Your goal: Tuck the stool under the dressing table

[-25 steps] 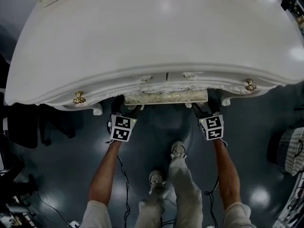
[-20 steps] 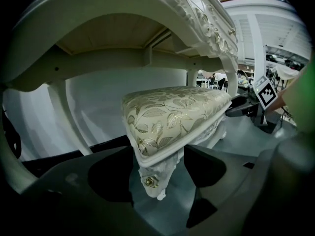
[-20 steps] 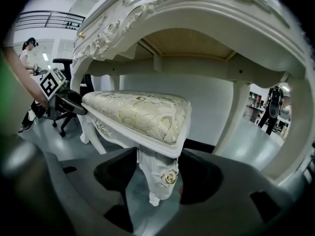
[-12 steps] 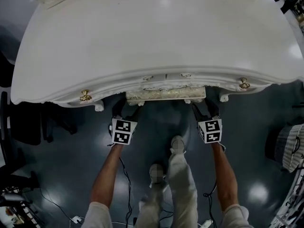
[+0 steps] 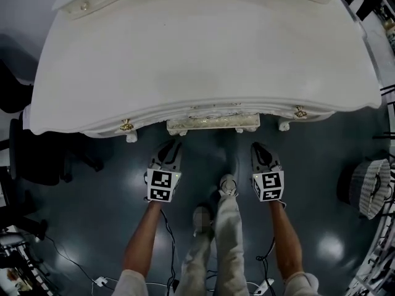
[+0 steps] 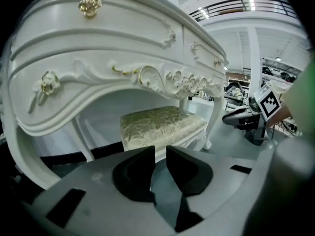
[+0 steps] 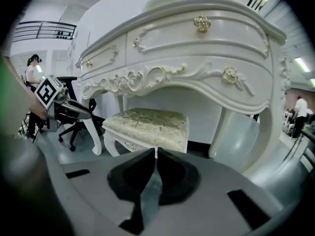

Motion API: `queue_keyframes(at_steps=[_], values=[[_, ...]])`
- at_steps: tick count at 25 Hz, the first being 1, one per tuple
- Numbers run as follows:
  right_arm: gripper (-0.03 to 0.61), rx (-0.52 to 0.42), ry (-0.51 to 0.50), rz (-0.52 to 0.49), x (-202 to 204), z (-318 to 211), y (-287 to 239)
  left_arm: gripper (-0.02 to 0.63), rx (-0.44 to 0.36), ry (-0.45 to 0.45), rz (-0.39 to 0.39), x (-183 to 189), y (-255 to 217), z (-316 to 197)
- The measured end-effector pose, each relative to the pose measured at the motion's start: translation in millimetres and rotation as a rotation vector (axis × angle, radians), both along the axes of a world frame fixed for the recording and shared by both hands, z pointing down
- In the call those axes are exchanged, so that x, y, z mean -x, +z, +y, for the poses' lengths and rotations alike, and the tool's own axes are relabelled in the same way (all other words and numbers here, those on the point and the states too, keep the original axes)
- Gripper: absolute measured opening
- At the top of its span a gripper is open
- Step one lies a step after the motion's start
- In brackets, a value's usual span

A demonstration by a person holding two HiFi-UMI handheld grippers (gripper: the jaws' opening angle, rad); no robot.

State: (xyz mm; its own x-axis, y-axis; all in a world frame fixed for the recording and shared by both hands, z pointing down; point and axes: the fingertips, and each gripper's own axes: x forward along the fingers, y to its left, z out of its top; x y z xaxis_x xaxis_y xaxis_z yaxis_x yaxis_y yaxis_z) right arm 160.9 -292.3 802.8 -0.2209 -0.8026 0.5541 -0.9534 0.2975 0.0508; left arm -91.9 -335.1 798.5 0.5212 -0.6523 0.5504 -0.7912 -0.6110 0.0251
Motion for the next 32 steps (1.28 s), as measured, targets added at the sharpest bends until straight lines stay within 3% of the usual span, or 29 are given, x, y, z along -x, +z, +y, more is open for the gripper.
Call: queue_keyframes(at_steps=[6, 13, 19, 32], values=[[0.002, -0.019, -0.002, -0.04, 15.1, 17.6, -48.7, 0.02, -0.008, -0.018, 0.044, 2.8, -46.3, 21.7], [0.002, -0.042, -0.014, -0.077, 37.9, 43.5, -118.2, 0.015, -0.012, -0.016, 0.067, 11.4, -108.8, 47.4], [0.002, -0.078, -0.004, -0.096, 44.3, 60.6, -191.6, 0.014, -0.013, -0.069, 0.105, 24.9, -175.7, 59.7], [0.0, -0.21, -0.005, -0.087, 35.8, 73.1, -353.4, 0.014, -0.052, -0.106, 0.165, 34.0, -324.3, 77.6]])
